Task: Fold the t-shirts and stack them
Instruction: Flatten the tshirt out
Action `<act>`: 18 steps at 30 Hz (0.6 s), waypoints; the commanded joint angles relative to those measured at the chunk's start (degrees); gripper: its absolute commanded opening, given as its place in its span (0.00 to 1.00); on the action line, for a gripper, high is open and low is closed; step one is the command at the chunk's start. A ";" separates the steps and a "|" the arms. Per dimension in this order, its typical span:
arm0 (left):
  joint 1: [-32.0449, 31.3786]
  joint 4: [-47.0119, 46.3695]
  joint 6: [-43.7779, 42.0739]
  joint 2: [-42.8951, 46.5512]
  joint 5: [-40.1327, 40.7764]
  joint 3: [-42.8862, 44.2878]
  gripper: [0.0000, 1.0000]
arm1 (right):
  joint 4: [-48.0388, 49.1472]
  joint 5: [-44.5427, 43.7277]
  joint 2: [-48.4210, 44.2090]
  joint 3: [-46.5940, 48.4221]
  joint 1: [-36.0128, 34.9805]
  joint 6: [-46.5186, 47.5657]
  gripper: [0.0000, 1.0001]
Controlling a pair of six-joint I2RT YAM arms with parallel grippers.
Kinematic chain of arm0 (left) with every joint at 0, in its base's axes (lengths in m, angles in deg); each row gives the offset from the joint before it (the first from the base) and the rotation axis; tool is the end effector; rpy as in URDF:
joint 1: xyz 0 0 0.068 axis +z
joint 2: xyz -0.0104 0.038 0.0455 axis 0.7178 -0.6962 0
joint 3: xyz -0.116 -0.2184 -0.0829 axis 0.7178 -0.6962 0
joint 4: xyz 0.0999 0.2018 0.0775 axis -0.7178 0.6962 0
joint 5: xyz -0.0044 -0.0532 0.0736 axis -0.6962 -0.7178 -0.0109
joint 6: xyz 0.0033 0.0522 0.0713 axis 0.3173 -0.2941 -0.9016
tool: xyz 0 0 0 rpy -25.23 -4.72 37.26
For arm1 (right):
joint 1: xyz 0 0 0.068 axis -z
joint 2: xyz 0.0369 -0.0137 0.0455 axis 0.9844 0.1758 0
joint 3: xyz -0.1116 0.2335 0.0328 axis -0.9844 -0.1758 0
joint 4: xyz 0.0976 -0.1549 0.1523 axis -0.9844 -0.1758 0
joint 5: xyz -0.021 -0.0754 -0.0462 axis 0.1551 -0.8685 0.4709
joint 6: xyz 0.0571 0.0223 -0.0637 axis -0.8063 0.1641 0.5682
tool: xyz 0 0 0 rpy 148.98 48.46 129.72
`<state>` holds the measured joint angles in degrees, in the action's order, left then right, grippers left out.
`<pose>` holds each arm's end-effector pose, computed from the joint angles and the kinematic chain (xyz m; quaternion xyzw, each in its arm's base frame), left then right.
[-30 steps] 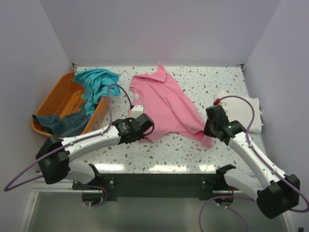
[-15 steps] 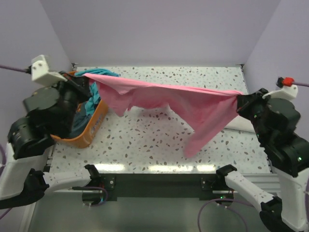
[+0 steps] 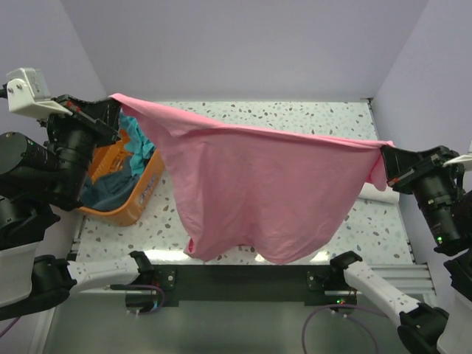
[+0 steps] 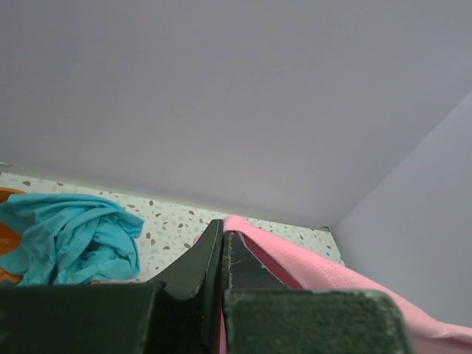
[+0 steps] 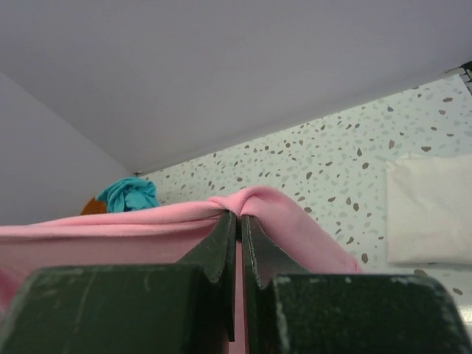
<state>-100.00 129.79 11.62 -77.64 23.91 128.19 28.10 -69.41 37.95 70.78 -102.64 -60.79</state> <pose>0.0996 -0.0356 0.5672 -0.1476 0.6436 -0.2188 0.7184 0.0576 -0.0042 0.5102 0.1643 0.6936 0.2002 0.6722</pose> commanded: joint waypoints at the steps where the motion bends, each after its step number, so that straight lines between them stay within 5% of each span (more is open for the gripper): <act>1: 0.43 -5.63 -4.18 1.89 0.14 2.52 0.00 | -0.18 -0.10 -0.19 2.19 0.53 2.64 0.00; 11: 0.43 -6.52 -4.10 5.33 -12.44 4.20 0.00 | -1.06 6.59 -2.02 9.22 0.61 3.08 0.00; 18: 0.34 -6.87 -2.96 2.26 -9.82 -0.18 0.00 | 0.34 4.13 -2.39 1.52 0.53 3.34 0.00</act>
<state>-100.00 126.76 8.91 -73.07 10.38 130.18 27.12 -60.99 34.61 76.79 -102.62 -59.37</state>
